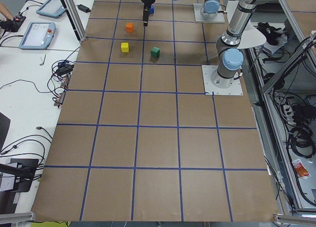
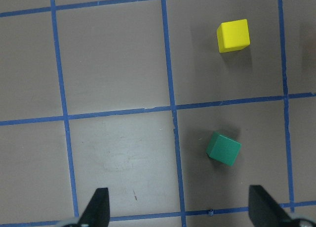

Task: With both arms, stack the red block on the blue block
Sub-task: 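Lower the red cube onto the blue cube with the right gripper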

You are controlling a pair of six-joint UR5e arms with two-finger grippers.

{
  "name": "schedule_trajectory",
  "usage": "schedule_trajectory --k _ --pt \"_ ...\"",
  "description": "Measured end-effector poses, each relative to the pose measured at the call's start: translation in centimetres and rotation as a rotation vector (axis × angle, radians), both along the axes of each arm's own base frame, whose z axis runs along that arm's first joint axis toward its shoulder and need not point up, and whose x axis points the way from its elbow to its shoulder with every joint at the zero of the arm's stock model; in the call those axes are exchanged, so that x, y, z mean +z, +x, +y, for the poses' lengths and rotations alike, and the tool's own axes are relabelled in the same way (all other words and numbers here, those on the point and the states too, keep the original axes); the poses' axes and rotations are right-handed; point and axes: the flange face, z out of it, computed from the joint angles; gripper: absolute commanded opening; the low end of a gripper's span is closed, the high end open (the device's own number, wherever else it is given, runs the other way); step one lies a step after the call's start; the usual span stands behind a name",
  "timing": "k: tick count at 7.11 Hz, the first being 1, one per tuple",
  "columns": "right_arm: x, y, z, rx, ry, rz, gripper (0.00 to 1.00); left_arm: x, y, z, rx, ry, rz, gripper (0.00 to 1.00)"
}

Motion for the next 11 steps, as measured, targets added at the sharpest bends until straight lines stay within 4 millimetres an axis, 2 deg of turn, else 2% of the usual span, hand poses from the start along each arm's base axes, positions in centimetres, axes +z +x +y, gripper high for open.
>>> schedule_trajectory --k 3,4,5,6,10,11 --pt "-0.76 -0.31 0.52 -0.006 0.013 0.0 0.0 -0.03 0.0 -0.07 -0.001 0.001 0.0 1.0" --pt "-0.84 -0.45 0.54 -0.008 0.016 -0.001 0.05 -0.03 0.0 -0.1 0.0 0.001 0.0 1.0" --pt "-0.91 -0.5 0.55 -0.01 0.017 -0.001 0.21 -0.01 0.0 -0.11 0.0 0.0 0.0 1.0" --pt "-0.98 -0.52 0.54 -0.012 0.018 -0.002 0.32 0.03 0.0 -0.12 0.0 -0.001 0.0 1.0" --pt "-1.14 -0.46 0.48 -0.022 0.019 -0.011 0.54 0.09 0.0 -0.16 -0.001 -0.002 0.0 1.0" --pt "-1.2 -0.46 0.43 -0.023 0.019 -0.012 0.54 0.09 0.0 -0.16 -0.001 -0.002 0.0 1.0"
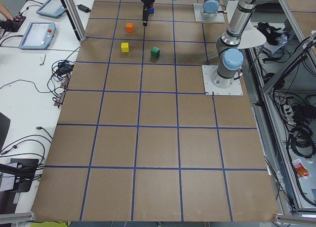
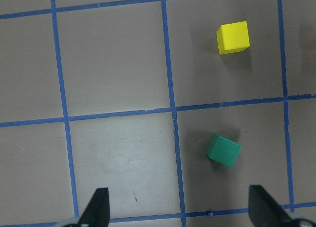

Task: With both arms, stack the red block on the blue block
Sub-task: 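Lower the red cube onto the blue cube with the right gripper, then open the right gripper and raise it off the stack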

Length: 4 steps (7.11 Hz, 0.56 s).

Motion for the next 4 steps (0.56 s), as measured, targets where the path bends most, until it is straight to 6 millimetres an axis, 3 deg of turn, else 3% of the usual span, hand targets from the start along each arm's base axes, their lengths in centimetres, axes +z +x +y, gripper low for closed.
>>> schedule_trajectory --k 2,3,4 --pt "0.01 -0.02 -0.13 0.0 -0.008 0.001 0.58 -0.04 0.0 -0.03 0.0 0.0 0.0 1.0" --pt "0.06 -0.05 -0.2 0.001 -0.015 0.004 0.73 -0.06 0.0 -0.03 0.0 0.0 0.0 1.0" --pt "0.05 -0.09 -0.22 0.001 -0.017 0.007 0.81 -0.08 0.0 -0.04 0.001 0.001 0.0 1.0"
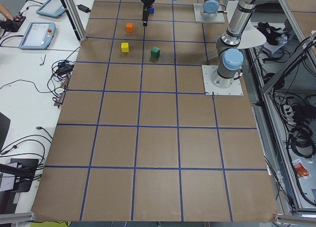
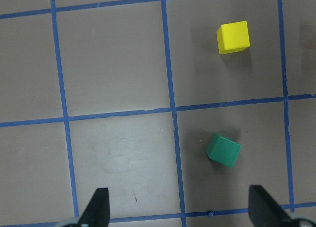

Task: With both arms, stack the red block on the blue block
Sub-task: 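Open the right gripper and raise it off the stack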

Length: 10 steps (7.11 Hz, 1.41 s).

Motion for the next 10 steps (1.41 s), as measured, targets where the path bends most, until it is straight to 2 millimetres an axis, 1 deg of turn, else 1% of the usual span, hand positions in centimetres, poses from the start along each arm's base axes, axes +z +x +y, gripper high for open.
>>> schedule_trajectory --k 2,3,4,5,6,7,8,10 --pt "-0.2 0.0 0.1 -0.003 0.004 0.005 0.82 0.0 0.0 0.0 0.0 0.0 0.0 1.0" --pt "-0.4 0.0 0.2 -0.005 0.007 0.004 0.93 0.0 0.0 0.0 0.0 -0.001 0.0 1.0" --pt "-0.2 0.0 0.1 -0.012 0.004 0.004 1.0 0.0 0.0 0.0 0.0 -0.001 0.0 1.0" --pt "0.6 -0.1 -0.2 -0.022 -0.006 0.007 1.0 0.0 0.0 0.0 0.0 -0.001 0.0 1.0" --pt "1.8 -0.2 -0.6 -0.027 -0.015 0.011 1.0 0.0 0.0 0.0 0.0 0.0 0.0 1.0" --pt "3.6 -0.3 -0.8 -0.03 -0.017 0.013 1.0 0.1 0.0 0.0 -0.001 -0.001 0.0 1.0" --pt "6.2 -0.2 -0.7 -0.041 -0.014 0.013 1.0 0.1 0.0 0.0 -0.001 -0.001 0.0 1.0" --pt "12.0 0.5 0.5 -0.132 0.002 0.008 1.0 0.1 0.0 0.0 0.0 -0.001 0.0 1.0"
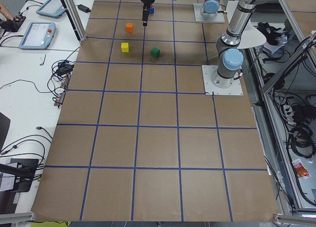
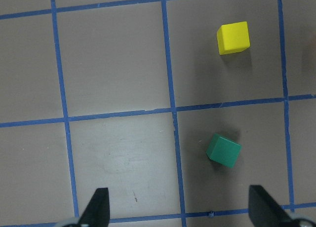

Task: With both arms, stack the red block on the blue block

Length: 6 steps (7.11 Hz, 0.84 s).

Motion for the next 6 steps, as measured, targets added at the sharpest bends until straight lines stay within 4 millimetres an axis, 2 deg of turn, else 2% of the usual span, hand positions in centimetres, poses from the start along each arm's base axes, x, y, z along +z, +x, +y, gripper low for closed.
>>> schedule_trajectory --k 2,3,4,5,6 --pt "5.2 2.2 1.7 -0.078 0.017 -0.005 1.0 0.0 0.0 0.0 0.001 0.001 0.0 1.0" --pt "7.1 4.6 2.4 -0.103 0.023 -0.005 1.0 0.0 0.0 0.0 0.0 0.001 0.0 1.0" --pt "7.9 7.4 3.0 -0.105 0.021 0.0 1.0 0.0 0.0 0.0 0.0 0.0 0.0 1.0" --pt "8.2 9.4 3.4 -0.101 0.022 0.006 1.0 0.0 0.0 0.0 0.0 0.0 0.0 1.0" --pt "8.3 10.5 3.7 -0.106 0.024 0.006 1.0 0.0 0.0 0.0 0.0 0.001 0.0 1.0"
